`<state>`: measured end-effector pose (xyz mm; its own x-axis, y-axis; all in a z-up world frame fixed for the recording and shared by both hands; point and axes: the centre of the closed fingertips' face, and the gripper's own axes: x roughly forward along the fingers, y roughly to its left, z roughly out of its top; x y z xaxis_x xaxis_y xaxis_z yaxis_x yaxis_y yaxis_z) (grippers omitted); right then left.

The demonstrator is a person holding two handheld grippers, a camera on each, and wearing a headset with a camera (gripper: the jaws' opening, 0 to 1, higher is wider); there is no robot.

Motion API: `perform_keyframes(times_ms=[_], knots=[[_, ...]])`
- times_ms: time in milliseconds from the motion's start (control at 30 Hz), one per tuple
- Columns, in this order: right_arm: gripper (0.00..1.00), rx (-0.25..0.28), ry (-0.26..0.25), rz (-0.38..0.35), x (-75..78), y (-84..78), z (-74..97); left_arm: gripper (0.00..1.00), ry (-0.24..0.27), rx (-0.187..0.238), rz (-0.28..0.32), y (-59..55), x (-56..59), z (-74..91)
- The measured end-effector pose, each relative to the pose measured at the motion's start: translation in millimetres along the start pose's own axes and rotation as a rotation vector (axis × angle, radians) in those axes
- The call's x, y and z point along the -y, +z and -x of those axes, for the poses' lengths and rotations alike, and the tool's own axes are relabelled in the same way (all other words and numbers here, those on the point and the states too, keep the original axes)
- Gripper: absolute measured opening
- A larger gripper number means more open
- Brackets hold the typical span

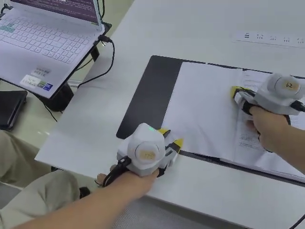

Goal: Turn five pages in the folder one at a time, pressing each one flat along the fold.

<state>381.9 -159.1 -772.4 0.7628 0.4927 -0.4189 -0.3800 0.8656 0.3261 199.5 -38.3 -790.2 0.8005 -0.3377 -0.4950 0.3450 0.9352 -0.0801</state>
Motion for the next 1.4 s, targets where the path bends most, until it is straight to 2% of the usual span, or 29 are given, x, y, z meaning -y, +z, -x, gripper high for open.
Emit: perform_keyframes(times_ms=[167,400,733,900,1033,1267,1333,1367,1400], knots=[[0.0,0.011,0.003,-0.05,-14.0,-9.0,20.9,0.22,0.002,0.006,0.002,-0.3,-0.3,1.1],[0.0,0.003,0.01,-0.052,-28.1,-21.7,36.2,0.22,0.002,0.009,0.001,-2.1,-1.9,1.0],[0.0,0.005,0.01,-0.039,-35.4,-30.6,53.2,0.22,0.003,0.011,0.003,-3.3,-2.8,1.3],[0.0,-0.036,0.049,-0.008,-46.7,-46.0,63.2,0.22,0.003,0.011,0.002,-3.5,-3.1,0.9],[0.0,-0.03,0.058,0.004,-51.8,-51.8,72.1,0.22,0.003,0.009,0.0,-3.4,-3.2,1.0],[0.0,-0.023,0.058,-0.014,-58.2,-60.8,88.3,0.22,0.002,0.007,-0.002,-2.5,-3.4,1.4],[0.0,-0.012,0.06,-0.049,-54.9,-61.4,88.6,0.22,0.002,0.007,-0.002,-2.3,-3.2,2.1],[0.0,-0.012,0.063,-0.059,-54.9,-63.8,90.6,0.22,0.002,0.007,-0.002,-2.3,-3.1,2.4],[0.0,-0.034,0.069,-0.058,-56.4,-70.1,93.3,0.22,0.002,0.007,-0.002,-2.3,-3.1,2.6]])
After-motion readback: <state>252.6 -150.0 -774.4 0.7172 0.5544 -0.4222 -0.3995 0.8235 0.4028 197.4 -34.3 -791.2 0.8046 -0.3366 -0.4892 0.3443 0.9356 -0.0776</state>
